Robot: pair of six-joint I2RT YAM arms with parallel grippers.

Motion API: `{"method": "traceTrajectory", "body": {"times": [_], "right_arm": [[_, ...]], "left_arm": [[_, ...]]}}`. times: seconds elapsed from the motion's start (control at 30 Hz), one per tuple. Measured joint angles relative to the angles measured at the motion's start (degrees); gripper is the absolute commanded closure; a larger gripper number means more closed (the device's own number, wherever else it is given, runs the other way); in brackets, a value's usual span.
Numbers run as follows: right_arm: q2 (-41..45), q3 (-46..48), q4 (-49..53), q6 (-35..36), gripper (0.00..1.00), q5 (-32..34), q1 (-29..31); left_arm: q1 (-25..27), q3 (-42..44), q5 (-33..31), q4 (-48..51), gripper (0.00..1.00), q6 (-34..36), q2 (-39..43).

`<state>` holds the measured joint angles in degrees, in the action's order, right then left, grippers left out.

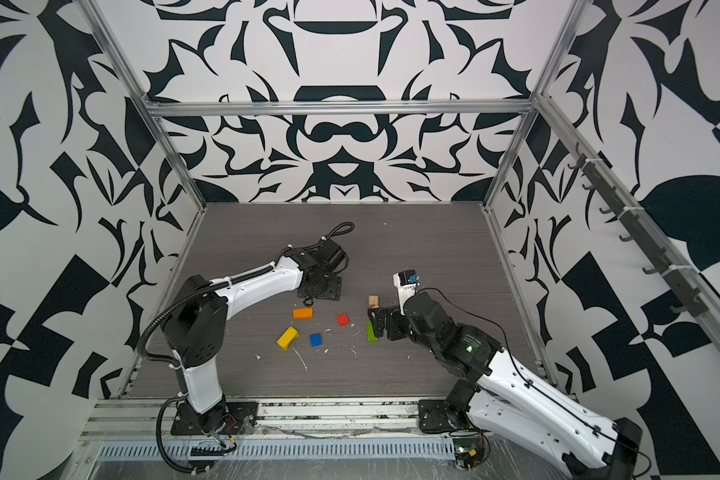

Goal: Build the wood block tower
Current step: 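Position the held wood bar above the two stacked bars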

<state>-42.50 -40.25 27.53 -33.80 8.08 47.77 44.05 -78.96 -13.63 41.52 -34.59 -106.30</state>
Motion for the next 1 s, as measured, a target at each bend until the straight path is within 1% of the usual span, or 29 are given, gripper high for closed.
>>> {"method": "traceTrajectory", "body": {"times": [0.23,0.6,0.77,1.0], "right_arm": [[0.1,0.6,-1.6,-1.8,0.01,-0.8,0.0],[0.3,2.6,-3.7,-4.0,0.01,-3.8,0.0],[0.6,4.4,-6.1,-5.7,0.01,-5.4,0.1],[0.4,5.2,-7.1,-6.4,0.01,-5.5,0.3]], "left_arm": [[-2.1,3.5,0.7,-1.9,0.39,1.0,2.5],[-3.7,7.3,0.6,-4.2,0.39,2.9,4.6],[-5.7,9.4,0.6,-5.4,0.39,4.2,4.9],[-8.3,10.2,0.7,-7.8,0.39,5.7,4.9]]}}
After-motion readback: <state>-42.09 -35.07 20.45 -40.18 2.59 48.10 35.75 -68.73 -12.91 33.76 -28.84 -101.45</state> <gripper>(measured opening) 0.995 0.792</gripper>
